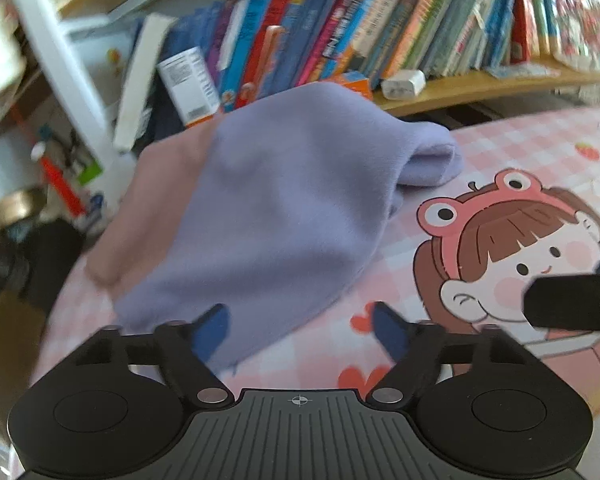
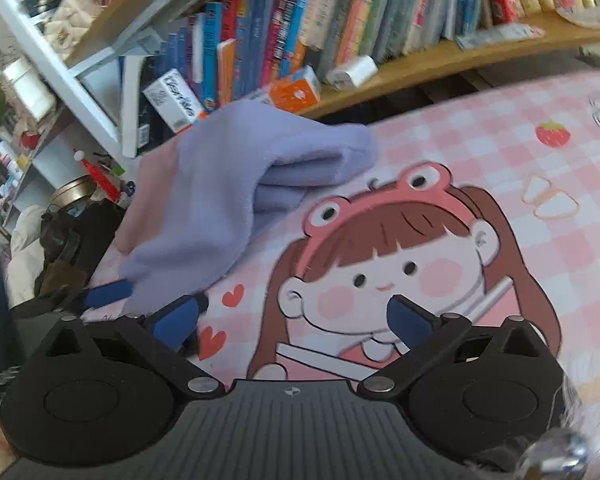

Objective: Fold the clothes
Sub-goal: 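Reach both grippers to the sweater and pinch its lavender and pink edges, then lift the sweater with both grippers and pull the grippers apart to unfold it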

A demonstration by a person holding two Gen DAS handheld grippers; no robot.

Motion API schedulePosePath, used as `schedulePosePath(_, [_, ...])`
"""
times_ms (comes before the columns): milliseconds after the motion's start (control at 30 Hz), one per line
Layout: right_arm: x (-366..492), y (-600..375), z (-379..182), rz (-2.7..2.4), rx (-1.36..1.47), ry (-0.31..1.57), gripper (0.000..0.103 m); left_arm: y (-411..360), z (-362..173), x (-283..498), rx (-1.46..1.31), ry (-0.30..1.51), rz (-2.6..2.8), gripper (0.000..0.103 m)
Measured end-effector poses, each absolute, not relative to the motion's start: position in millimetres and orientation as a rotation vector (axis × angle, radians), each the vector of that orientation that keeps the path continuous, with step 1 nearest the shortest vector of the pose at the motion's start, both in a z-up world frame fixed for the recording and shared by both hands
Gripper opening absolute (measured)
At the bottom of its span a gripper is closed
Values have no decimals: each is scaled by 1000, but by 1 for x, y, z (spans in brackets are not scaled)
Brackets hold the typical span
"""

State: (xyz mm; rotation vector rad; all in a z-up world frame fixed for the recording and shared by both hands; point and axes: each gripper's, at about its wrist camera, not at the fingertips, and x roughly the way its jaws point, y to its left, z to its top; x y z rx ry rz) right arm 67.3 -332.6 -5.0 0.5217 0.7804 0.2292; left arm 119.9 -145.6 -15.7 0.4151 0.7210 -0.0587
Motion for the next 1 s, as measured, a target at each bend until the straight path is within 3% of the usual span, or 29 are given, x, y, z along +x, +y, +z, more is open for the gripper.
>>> schedulePosePath(100, [66, -349, -8, 226, 620, 807, 100, -164, -24, 132, 483, 698, -61, 73])
schedulePosePath(200, [62, -366, -10, 231, 719, 814, 93, -187, -32, 145, 579, 655, -74, 73])
schedulePosePath(367, [58, -377, -6, 213, 761, 823, 69, -207, -43, 164, 721, 579, -28, 73])
schedulePosePath(400, [57, -379, -5, 221, 769, 818, 66, -206, -45, 166, 741, 568, -2, 55])
schedulePosePath(433, [57, -381, -4, 230, 779, 812, 63, -201, -45, 164, 756, 554, 24, 29])
schedulePosePath(533, [56, -388, -4, 278, 864, 778, 61, -182, -36, 149, 760, 520, 30, 14])
schedulePosePath(800, [70, -375, -33, 395, 1213, 837, 65, -154, 41, 59, 613, 477, -109, 11])
schedulePosePath(1000, [70, -363, -58, 394, 1441, 916, 67, -157, 62, -11, 560, 494, -196, 11])
